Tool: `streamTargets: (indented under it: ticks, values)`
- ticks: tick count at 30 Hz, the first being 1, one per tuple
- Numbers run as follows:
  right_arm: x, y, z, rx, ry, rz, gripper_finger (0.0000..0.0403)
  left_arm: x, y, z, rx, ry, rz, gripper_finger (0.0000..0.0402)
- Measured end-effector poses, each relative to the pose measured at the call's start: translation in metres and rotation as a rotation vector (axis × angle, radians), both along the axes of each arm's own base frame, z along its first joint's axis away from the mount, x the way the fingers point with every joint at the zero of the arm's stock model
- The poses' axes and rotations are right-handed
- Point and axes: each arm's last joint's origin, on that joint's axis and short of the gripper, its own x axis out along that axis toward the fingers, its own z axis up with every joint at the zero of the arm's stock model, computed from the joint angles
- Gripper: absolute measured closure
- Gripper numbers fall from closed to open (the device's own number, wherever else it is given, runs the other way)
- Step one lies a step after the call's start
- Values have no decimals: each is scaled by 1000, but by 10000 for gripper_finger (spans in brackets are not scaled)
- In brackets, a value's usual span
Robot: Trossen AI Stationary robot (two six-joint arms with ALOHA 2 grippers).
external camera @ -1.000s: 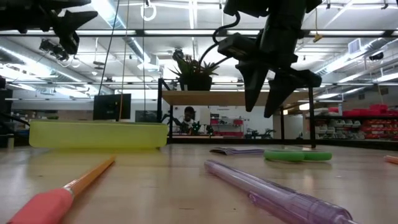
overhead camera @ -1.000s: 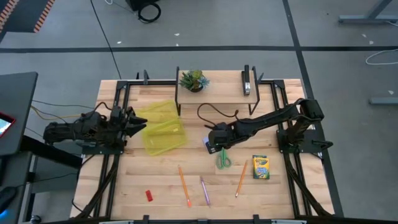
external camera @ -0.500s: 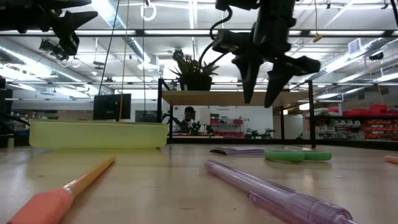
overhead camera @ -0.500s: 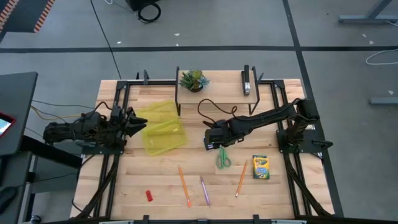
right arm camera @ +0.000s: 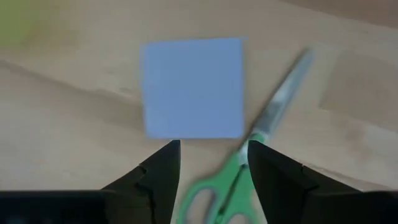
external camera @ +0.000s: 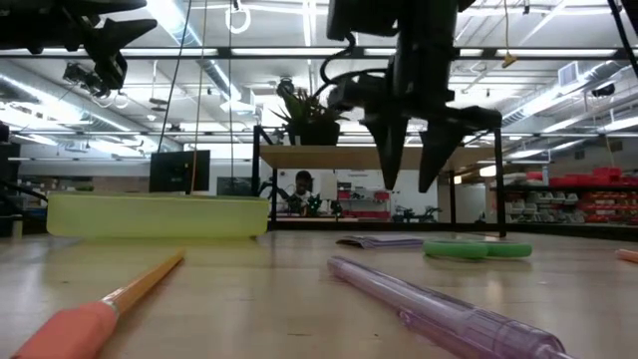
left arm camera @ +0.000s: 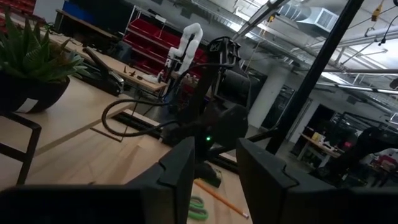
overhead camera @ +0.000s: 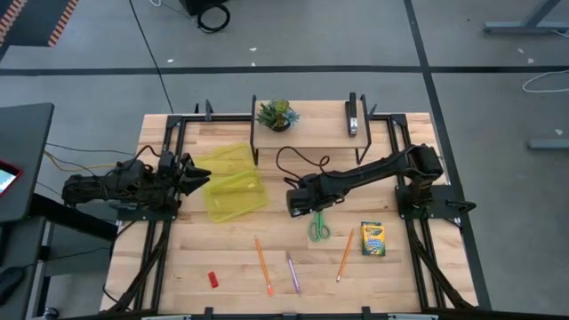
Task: Pack school essentials
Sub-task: Put the green scissors into the yellow supply box
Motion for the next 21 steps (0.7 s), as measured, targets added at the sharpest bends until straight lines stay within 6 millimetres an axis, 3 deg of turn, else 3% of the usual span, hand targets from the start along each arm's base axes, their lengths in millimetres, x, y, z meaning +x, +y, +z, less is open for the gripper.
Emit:
streamTargets:
  ticks: [8,21]
  values:
    - [-6,-1,-9,7,25,-68,161,0,0,0,0,5,0,276]
    - [-18,-1,-34,52,63,-150,175,0,0,-2,0,22,0,272]
